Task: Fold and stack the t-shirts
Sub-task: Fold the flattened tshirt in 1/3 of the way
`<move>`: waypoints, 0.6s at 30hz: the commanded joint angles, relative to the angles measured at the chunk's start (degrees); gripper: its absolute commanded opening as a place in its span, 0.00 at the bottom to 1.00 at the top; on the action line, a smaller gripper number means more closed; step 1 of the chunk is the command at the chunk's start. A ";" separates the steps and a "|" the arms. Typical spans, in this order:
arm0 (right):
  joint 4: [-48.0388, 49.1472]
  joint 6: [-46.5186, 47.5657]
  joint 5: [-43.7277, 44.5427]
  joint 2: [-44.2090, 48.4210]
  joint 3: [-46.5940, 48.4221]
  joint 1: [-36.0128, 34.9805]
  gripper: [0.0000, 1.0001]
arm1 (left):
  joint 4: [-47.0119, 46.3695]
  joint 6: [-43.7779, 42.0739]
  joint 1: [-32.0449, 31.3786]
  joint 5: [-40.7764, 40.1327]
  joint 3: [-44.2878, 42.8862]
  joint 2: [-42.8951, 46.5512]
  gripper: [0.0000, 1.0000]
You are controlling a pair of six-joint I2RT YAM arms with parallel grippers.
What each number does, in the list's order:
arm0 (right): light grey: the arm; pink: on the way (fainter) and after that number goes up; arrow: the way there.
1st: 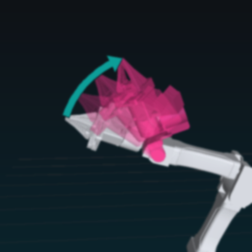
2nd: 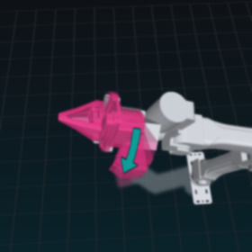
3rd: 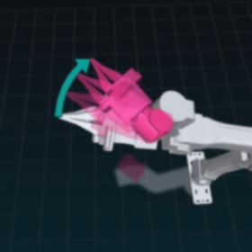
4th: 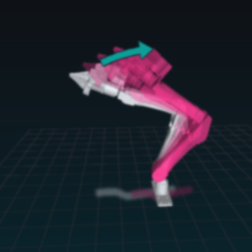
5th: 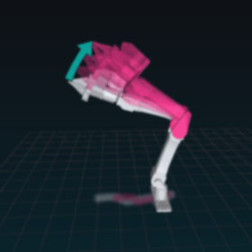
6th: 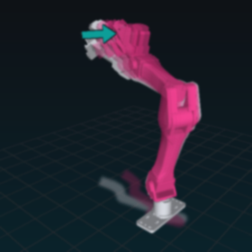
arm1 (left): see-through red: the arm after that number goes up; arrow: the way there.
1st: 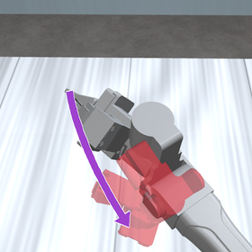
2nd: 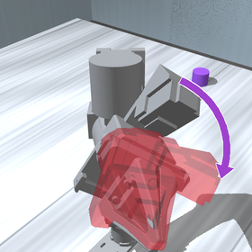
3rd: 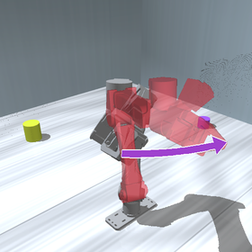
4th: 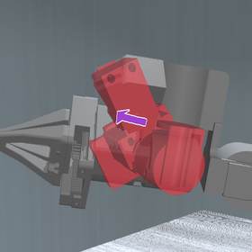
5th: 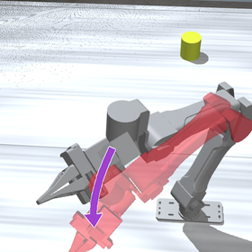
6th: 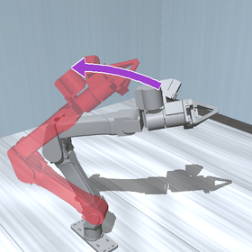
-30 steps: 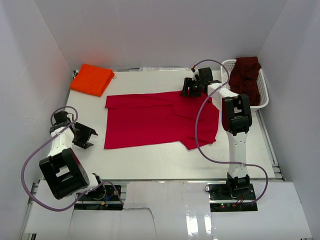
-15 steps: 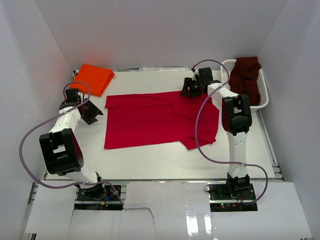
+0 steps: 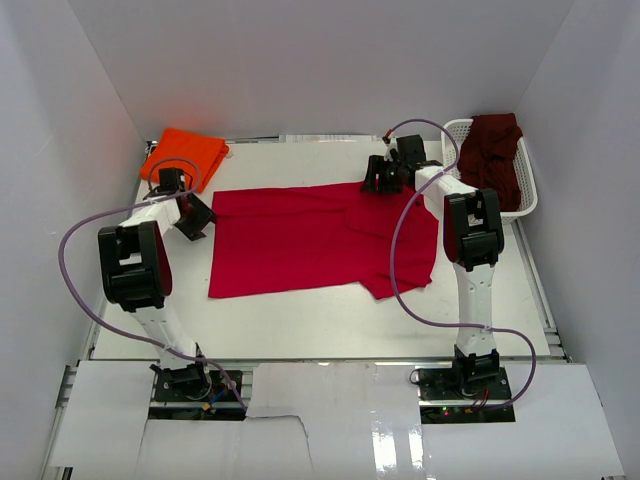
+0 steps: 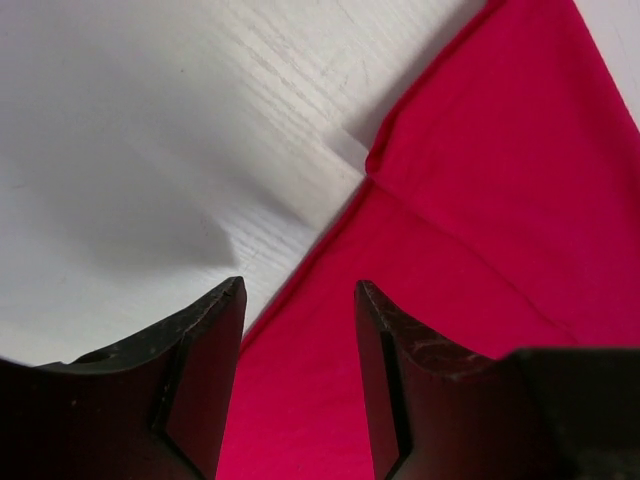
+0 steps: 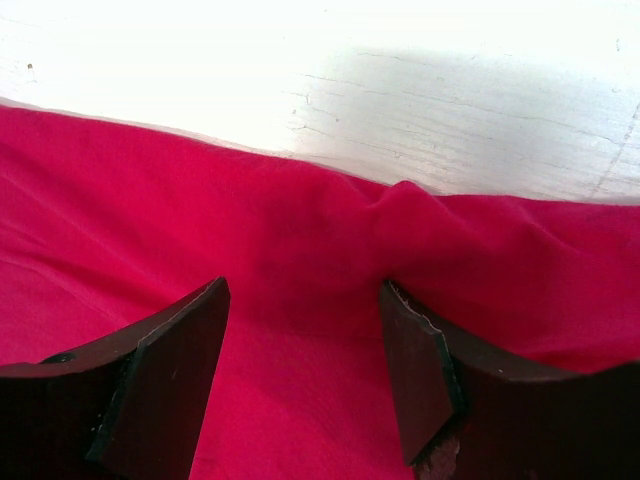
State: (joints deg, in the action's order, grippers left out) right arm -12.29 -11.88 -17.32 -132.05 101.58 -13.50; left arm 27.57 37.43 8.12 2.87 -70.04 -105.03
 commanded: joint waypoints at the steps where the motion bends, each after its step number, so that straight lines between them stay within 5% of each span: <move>1: -2.12 0.72 0.45 -1.81 1.34 0.49 0.69 | -2.09 4.05 -0.12 -1.03 -3.69 -1.92 0.58; 18: -1.86 1.60 0.53 -2.60 1.08 0.49 0.69 | -1.20 8.89 -2.05 -0.15 -12.84 -8.78 0.59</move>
State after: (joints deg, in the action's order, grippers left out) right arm -12.27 -11.51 -17.58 -132.14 101.58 -13.50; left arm 26.76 45.04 6.55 2.72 -80.95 -113.16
